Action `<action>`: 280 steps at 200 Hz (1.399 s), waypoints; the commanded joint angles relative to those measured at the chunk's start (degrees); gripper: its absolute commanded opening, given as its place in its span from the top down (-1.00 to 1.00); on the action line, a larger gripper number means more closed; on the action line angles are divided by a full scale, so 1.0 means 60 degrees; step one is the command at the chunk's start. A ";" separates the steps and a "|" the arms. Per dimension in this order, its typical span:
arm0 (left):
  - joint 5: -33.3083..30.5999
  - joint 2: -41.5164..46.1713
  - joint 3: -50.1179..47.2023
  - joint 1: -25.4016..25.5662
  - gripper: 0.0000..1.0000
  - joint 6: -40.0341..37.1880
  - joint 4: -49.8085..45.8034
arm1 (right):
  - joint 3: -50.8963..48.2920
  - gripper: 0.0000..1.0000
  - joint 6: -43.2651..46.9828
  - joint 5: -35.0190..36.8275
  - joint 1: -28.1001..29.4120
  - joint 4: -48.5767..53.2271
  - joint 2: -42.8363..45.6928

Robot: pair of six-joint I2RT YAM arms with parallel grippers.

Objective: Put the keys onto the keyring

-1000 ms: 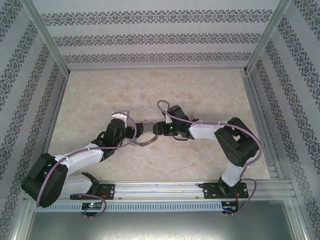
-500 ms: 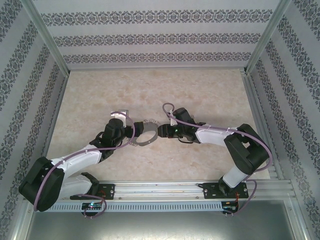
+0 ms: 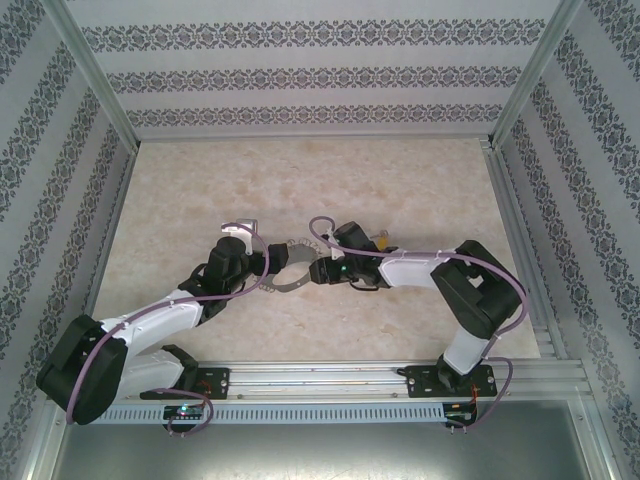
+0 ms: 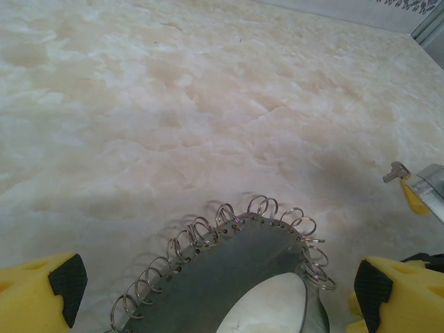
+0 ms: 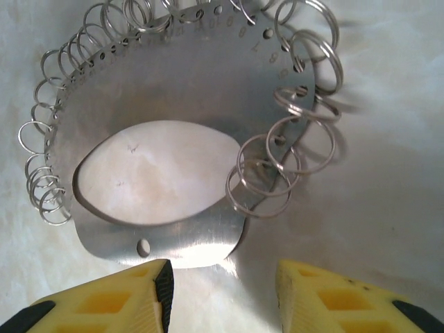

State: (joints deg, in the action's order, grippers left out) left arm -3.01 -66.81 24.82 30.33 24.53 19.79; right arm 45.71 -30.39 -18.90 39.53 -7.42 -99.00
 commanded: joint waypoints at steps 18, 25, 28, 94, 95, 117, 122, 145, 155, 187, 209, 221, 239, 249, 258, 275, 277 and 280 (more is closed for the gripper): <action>0.0098 -0.0090 0.0388 0.0088 -1.00 0.0137 -0.0164 | 0.0808 0.11 0.0246 -0.0015 -0.0109 0.0125 -0.0518; 0.0091 -0.0122 0.0396 0.0087 -1.00 0.0133 -0.0165 | 0.0934 0.11 0.0268 -0.0035 -0.0155 0.0138 -0.0595; 0.0091 -0.0124 0.0414 0.0091 -1.00 0.0143 -0.0177 | 0.0981 0.11 0.0274 -0.0034 -0.0179 0.0129 -0.0626; 0.0135 -0.0205 0.0391 0.0089 -1.00 0.0233 -0.0102 | 0.1401 0.12 0.0257 -0.0256 -0.0465 0.0124 -0.1049; 0.0135 -0.0212 0.0391 0.0088 -1.00 0.0233 -0.0104 | 0.1395 0.12 0.0259 -0.0260 -0.0472 0.0124 -0.1049; 0.0164 -0.0247 0.0378 0.0087 -1.00 0.0269 -0.0073 | 0.1347 0.12 0.0261 -0.0202 -0.0548 0.0101 -0.1052; 0.0164 -0.0241 0.0379 0.0087 -1.00 0.0277 -0.0062 | 0.1346 0.11 0.0261 -0.0191 -0.0561 0.0097 -0.1049; 0.0179 -0.0237 0.0396 0.0098 -1.00 0.0302 -0.0062 | 0.1375 0.17 0.0268 -0.0269 -0.0583 0.0104 -0.1092; 0.0179 -0.0211 0.0405 0.0087 -1.00 0.0298 -0.0079 | 0.1346 0.17 0.0247 -0.0304 -0.0586 0.0066 -0.1090; 0.0208 -0.0211 0.0399 0.0091 -1.00 0.0320 -0.0032 | 0.1493 0.16 0.0185 -0.0381 -0.0571 0.0021 -0.1298; 0.0225 -0.0222 0.0383 0.0087 -1.00 0.0342 -0.0050 | 0.1754 0.16 0.0020 -0.0683 -0.0557 -0.0141 -0.1580; 0.0201 -0.0212 0.0390 0.0085 -1.00 0.0335 -0.0076 | 0.1905 0.16 -0.0067 -0.0828 -0.0568 -0.0222 -0.1723; 0.0201 -0.0193 0.0355 0.0089 -1.00 0.0339 -0.0072 | 0.2129 0.16 -0.0220 -0.0969 -0.0640 -0.0398 -0.1875; 0.0181 -0.0194 0.0359 0.0087 -1.00 0.0335 -0.0084 | 0.2233 0.16 -0.0327 -0.1031 -0.0683 -0.0472 -0.1920; 0.0179 -0.0197 0.0346 0.0087 -1.00 0.0338 -0.0051 | 0.2336 0.16 -0.0424 -0.1078 -0.0727 -0.0531 -0.1949; 0.0179 -0.0240 0.0318 0.0088 -1.00 0.0349 0.0003 | 0.2490 0.16 -0.0551 -0.1115 -0.0816 -0.0635 -0.1957; 0.0179 -0.0246 0.0313 0.0087 -1.00 0.0353 0.0010 | 0.2496 0.16 -0.0554 -0.1114 -0.0824 -0.0637 -0.1961; 0.0179 -0.0234 0.0316 0.0091 -1.00 0.0354 0.0012 | 0.2530 0.16 -0.0577 -0.1112 -0.0838 -0.0642 -0.1957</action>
State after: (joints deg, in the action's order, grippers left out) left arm -1.96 -67.83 25.96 30.33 25.82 19.62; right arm 58.48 -31.86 -23.92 35.59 -8.93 -110.17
